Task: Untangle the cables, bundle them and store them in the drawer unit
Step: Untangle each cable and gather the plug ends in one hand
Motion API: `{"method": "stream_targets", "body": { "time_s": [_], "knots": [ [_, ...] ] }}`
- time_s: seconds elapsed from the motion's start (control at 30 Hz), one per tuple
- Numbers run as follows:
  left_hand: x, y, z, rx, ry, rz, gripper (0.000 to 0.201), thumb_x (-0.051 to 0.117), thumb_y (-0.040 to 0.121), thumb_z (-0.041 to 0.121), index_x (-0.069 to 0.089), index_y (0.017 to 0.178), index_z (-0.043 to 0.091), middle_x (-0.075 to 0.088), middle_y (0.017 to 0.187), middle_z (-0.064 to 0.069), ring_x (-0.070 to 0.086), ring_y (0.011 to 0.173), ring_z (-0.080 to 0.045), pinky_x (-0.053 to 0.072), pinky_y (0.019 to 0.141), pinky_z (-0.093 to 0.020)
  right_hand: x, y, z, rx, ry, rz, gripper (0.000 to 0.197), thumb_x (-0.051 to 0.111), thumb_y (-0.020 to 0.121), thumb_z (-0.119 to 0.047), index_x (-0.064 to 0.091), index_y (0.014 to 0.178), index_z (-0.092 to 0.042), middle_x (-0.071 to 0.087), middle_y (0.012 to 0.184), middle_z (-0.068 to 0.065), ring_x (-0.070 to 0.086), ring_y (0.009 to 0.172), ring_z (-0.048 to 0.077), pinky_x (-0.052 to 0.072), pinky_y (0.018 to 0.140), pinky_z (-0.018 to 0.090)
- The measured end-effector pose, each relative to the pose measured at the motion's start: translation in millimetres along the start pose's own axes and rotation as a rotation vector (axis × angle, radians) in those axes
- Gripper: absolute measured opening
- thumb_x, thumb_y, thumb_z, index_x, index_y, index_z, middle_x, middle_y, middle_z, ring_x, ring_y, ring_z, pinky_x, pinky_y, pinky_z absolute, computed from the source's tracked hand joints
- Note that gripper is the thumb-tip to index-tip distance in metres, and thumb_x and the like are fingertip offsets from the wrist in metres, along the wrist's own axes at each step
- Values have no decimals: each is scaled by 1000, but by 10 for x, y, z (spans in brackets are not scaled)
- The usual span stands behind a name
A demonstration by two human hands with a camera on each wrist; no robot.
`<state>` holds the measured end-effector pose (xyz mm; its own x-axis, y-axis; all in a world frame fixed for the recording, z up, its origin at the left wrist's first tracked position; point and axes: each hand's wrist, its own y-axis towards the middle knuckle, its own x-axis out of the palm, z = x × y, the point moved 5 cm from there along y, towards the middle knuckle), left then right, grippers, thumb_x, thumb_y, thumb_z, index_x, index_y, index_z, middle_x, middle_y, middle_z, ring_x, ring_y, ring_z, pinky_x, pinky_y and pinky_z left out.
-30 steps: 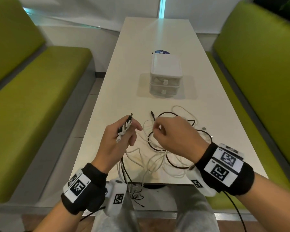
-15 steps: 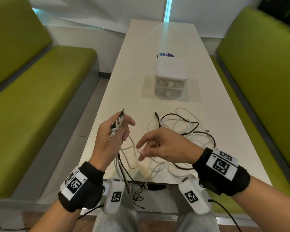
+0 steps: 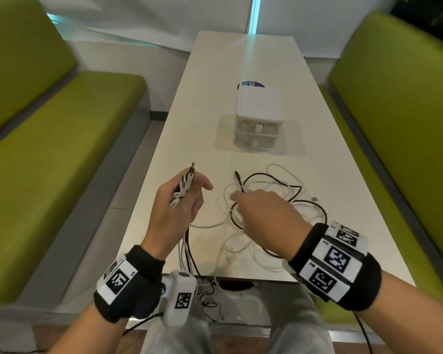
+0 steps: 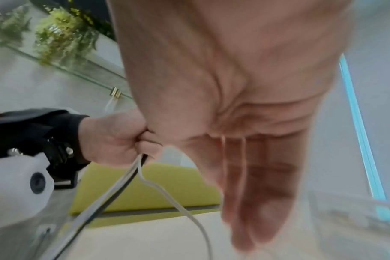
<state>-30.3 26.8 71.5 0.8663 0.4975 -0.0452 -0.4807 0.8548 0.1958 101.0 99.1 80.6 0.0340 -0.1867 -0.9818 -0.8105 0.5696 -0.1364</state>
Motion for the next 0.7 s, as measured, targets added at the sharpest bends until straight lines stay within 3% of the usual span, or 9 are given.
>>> {"method": "stream_targets", "body": {
  "time_s": [0.03, 0.07, 0.13, 0.27, 0.37, 0.43, 0.5, 0.6, 0.7],
  "knots": [
    [27, -3, 11, -5, -28, -13, 28, 45, 101, 21, 61, 81, 9, 33, 51, 2, 28, 43, -10, 23, 43, -22, 16, 29, -48, -47, 118, -16, 31, 45, 98, -22, 50, 128, -17, 63, 105, 6, 58, 94, 28, 48, 73, 35],
    [57, -6, 32, -4, -54, -26, 28, 45, 99, 25, 61, 81, 10, 33, 50, 2, 28, 43, -9, 24, 43, -21, 76, 49, -109, -98, 225, -92, 43, 47, 99, -34, 43, 139, -21, 61, 125, 4, 58, 110, 25, 47, 88, 34],
    [106, -11, 83, 3, -95, -42, 28, 46, 97, 29, 60, 79, 12, 32, 50, 2, 27, 42, -9, 25, 42, -21, 249, 29, -222, -182, 314, -248, 53, 50, 96, -45, 41, 143, -21, 55, 138, 2, 55, 120, 19, 44, 100, 32],
    [173, 10, 151, 29, -132, -53, 29, 44, 98, 30, 60, 77, 18, 31, 50, 3, 26, 42, -8, 24, 41, -19, 511, -80, -243, -239, 446, -290, 27, 48, 99, -27, 65, 116, -13, 73, 104, 1, 66, 98, 16, 52, 87, 34],
    [221, 33, 161, 34, -148, -46, 29, 44, 97, 30, 60, 75, 19, 31, 50, 2, 25, 41, -8, 24, 41, -18, 598, -206, -253, -144, 884, -556, 29, 43, 102, -21, 59, 120, -5, 72, 109, 12, 69, 99, 22, 58, 83, 39],
    [263, 52, 152, 32, -156, -52, 28, 44, 97, 29, 60, 76, 18, 31, 50, 2, 25, 41, -8, 23, 41, -18, 602, -263, -203, -93, 1029, -664, 32, 41, 103, -21, 53, 128, -5, 68, 115, 17, 67, 105, 27, 58, 80, 40],
    [296, 75, 129, 29, -143, -64, 28, 44, 97, 29, 60, 78, 15, 32, 50, 3, 26, 41, -8, 23, 41, -19, 591, -263, -100, -97, 944, -645, 32, 44, 102, -25, 54, 128, -9, 69, 114, 11, 67, 104, 22, 59, 80, 41],
    [354, 99, 47, 5, -116, -88, 30, 45, 98, 31, 63, 78, 17, 32, 50, 3, 27, 42, -9, 23, 42, -20, 510, -157, 124, -148, 617, -439, 29, 53, 96, -30, 60, 123, -19, 69, 112, -5, 64, 100, 11, 54, 89, 34],
    [402, 111, -66, -44, -82, -90, 36, 44, 99, 35, 66, 77, 18, 31, 51, 1, 26, 42, -9, 24, 43, -20, 419, -52, 262, -174, 563, -407, 32, 57, 88, -15, 62, 120, -23, 70, 109, -13, 63, 93, 2, 51, 86, 24]
  ]
}}
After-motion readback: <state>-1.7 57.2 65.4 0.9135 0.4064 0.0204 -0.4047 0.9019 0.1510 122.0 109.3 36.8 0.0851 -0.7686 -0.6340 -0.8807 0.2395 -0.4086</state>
